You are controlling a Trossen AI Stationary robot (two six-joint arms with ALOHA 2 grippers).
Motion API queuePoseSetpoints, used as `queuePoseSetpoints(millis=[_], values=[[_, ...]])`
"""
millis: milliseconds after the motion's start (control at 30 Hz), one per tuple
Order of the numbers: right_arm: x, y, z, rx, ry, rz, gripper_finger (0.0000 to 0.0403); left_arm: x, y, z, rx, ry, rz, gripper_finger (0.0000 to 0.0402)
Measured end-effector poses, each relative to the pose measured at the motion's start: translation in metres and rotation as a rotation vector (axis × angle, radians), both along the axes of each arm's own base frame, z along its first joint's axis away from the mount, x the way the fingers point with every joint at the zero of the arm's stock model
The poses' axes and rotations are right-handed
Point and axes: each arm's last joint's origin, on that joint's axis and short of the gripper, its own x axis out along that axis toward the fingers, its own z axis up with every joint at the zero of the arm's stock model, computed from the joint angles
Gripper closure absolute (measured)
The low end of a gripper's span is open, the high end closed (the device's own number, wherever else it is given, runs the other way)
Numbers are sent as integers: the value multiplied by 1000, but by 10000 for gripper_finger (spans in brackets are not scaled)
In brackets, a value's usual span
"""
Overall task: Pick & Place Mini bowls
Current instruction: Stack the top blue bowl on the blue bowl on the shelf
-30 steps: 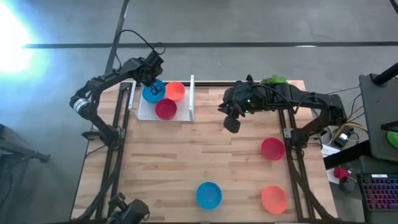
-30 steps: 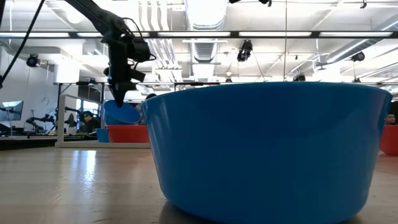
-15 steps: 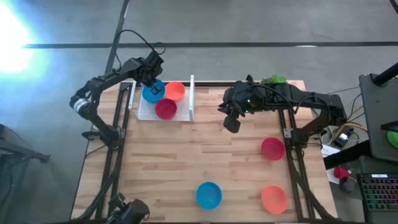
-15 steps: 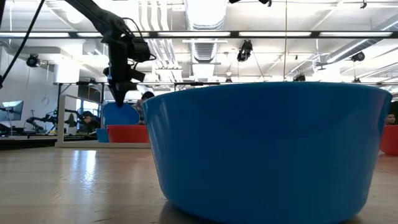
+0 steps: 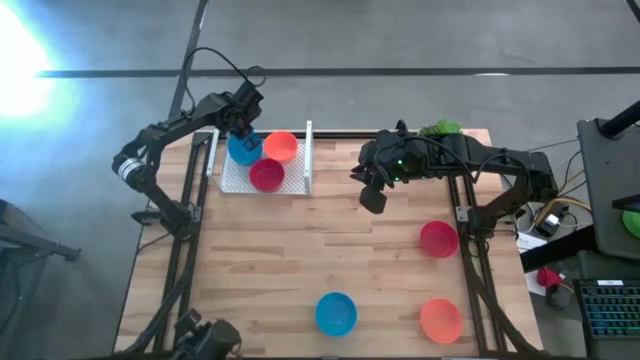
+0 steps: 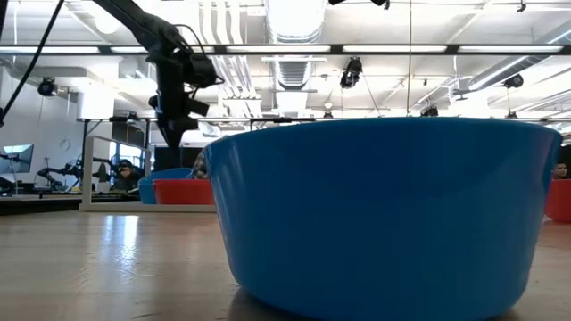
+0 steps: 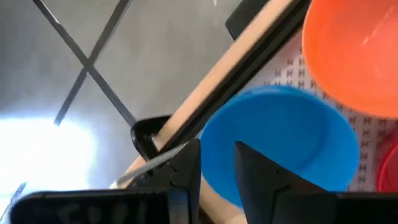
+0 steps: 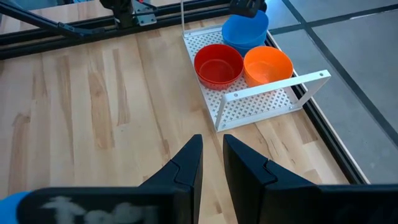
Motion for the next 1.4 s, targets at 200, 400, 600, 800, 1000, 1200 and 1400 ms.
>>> queuePoseSetpoints(millis=[200,400,600,800,1000,1200,1400], values=[[0,0,0,0,0,0,344,4,3,2,17,-105,21,335],[0,0,0,-1,-1,-2,344,4,6,0,15,-132,57,395],[0,0,0,0,-5,-2,344,8,15,-13,-21,-200,158,401],[0,0,1,2,-7,-4,344,11,20,-24,-42,-202,202,401],[0,0,1,2,-8,-4,344,13,23,-31,-55,-193,203,401],[0,0,1,2,-8,-3,344,14,24,-33,-60,-184,198,401],[0,0,1,2,-8,-3,344,12,22,-26,-41,-201,194,401]])
